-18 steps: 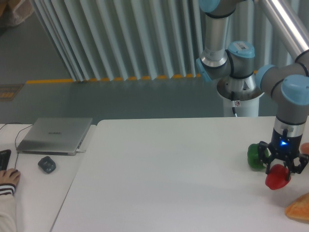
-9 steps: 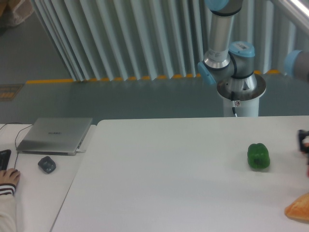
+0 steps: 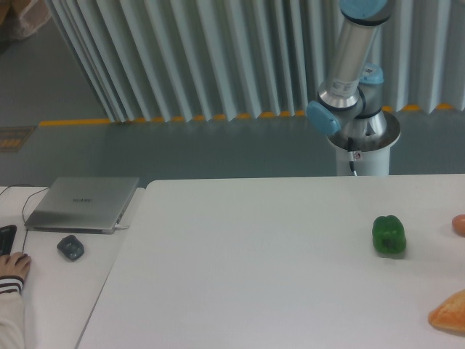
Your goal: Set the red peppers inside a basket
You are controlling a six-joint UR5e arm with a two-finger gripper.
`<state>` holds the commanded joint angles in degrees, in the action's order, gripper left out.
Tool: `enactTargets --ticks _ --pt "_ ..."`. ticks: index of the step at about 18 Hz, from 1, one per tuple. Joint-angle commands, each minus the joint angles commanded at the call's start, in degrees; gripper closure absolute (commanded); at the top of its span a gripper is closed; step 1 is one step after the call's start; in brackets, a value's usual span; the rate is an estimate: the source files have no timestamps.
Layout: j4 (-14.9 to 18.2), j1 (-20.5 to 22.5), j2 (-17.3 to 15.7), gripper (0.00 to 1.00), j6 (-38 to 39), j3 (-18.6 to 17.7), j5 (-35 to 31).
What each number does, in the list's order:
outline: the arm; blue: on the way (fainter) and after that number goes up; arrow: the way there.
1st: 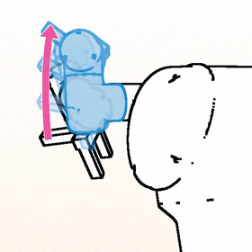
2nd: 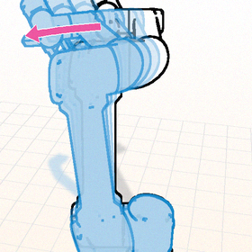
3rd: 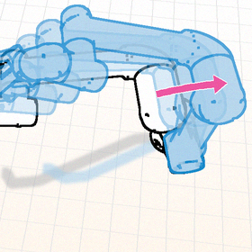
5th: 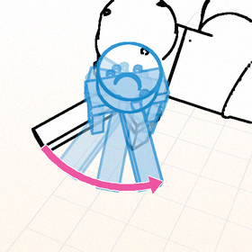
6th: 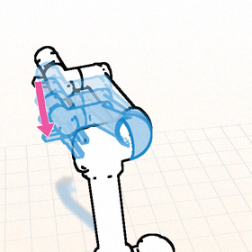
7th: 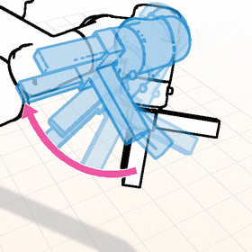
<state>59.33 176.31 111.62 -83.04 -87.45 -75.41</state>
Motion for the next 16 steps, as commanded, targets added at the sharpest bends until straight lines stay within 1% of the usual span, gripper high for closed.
enactTargets --ticks 2,3,4,5,6,9,12,14,15,16 --pt "-0.1 1.0 0.6 0.54 -2.9 0.3 0.0" --pt "-0.1 1.1 0.6 0.48 -3.3 0.4 0.0" --pt "-0.1 1.2 0.6 0.35 -3.4 0.5 0.0" --pt "-0.1 1.1 0.5 0.10 -3.4 0.5 0.0" --pt "-0.1 0.8 0.4 0.00 -2.9 0.5 0.0" --pt "0.0 0.1 -0.3 0.00 -2.8 0.5 0.0" --pt "0.6 -1.8 -2.7 0.00 -2.6 -0.1 -0.9" --pt "3.2 -5.5 -5.2 0.00 -2.5 -0.4 -3.2" --pt "6.3 -7.0 -6.4 0.00 -2.6 -0.4 -3.6" --pt "8.2 -8.3 -7.5 0.00 -2.6 -0.4 -3.7"
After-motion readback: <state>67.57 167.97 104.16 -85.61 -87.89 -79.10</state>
